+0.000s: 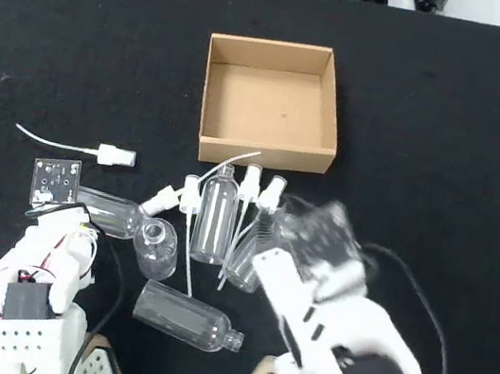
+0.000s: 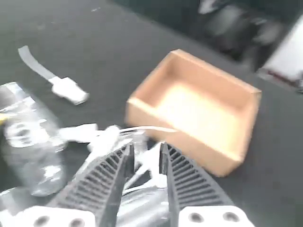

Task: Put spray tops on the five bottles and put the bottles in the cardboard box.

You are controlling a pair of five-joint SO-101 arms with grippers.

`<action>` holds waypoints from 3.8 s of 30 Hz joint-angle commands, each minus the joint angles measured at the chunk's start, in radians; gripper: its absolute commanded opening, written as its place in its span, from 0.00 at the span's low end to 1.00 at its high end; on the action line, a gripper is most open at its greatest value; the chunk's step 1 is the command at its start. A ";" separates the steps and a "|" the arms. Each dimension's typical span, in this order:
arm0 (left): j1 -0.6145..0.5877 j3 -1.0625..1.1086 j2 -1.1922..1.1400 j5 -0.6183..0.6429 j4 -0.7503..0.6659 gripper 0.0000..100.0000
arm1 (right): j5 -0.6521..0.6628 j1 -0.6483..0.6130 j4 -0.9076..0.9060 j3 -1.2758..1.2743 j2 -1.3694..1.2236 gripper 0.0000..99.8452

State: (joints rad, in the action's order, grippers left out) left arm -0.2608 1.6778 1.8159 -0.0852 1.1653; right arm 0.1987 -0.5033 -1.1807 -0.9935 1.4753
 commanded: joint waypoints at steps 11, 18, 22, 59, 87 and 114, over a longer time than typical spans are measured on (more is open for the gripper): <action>0.004 0.021 0.009 -0.008 0.005 0.03 | -0.144 -0.365 0.052 0.074 -0.308 0.25; 0.004 0.021 0.009 -0.008 0.005 0.03 | -0.144 -0.514 0.219 -0.128 -0.308 0.26; 0.004 0.021 0.009 -0.008 0.005 0.03 | -0.144 -0.519 0.273 -0.174 -0.308 0.35; 0.004 0.021 0.009 -0.008 0.005 0.03 | -0.152 -0.525 0.845 -0.487 -0.317 0.37; 0.004 0.021 0.009 -0.008 0.005 0.03 | -0.155 -0.526 0.746 -0.389 -0.318 0.32; 0.004 0.021 0.009 -0.008 0.005 0.03 | -0.152 -0.525 0.740 -0.265 -0.584 0.34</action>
State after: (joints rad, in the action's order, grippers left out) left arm -0.2608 1.6778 1.8159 -0.0852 1.1653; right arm 0.0499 -1.0464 -0.4365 -1.3111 0.8968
